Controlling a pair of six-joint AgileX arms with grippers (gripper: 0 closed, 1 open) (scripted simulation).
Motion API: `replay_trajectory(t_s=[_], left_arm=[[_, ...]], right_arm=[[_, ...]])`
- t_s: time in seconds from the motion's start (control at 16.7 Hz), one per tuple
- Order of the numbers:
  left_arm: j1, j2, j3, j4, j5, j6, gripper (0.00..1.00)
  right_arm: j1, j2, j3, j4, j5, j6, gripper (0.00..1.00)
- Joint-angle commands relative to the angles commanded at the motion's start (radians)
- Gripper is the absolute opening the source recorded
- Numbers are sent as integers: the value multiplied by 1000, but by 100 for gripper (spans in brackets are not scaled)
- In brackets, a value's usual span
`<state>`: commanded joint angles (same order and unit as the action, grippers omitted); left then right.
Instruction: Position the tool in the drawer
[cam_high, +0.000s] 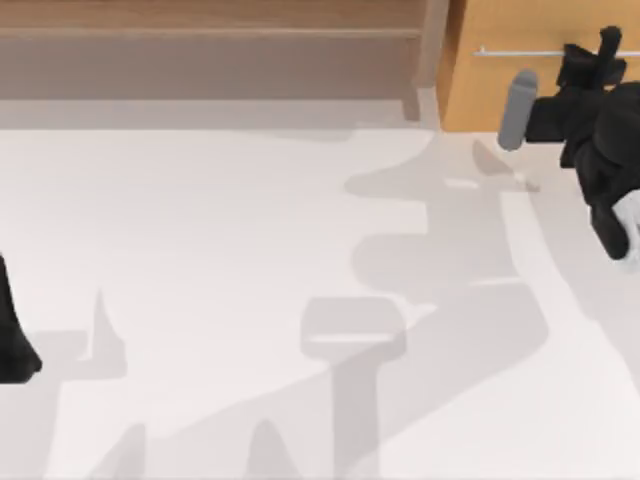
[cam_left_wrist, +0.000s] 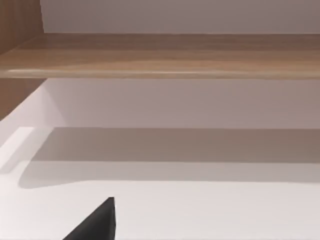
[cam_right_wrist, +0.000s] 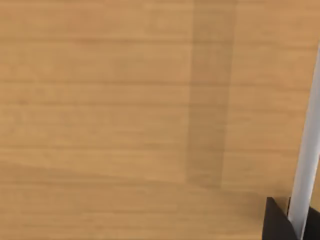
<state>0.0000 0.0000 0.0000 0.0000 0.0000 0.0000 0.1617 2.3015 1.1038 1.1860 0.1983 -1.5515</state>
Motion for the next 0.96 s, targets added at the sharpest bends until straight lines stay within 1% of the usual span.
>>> replay_trajectory(t_s=[0.6,0.66,0.96], left_arm=[[0,0,0,0,0,0,100],[0,0,0,0,0,0,100],[0,0,0,0,0,0,100]], right_arm=[[0,0,0,0,0,0,98],[0,0,0,0,0,0,100],[0,0,0,0,0,0,100]])
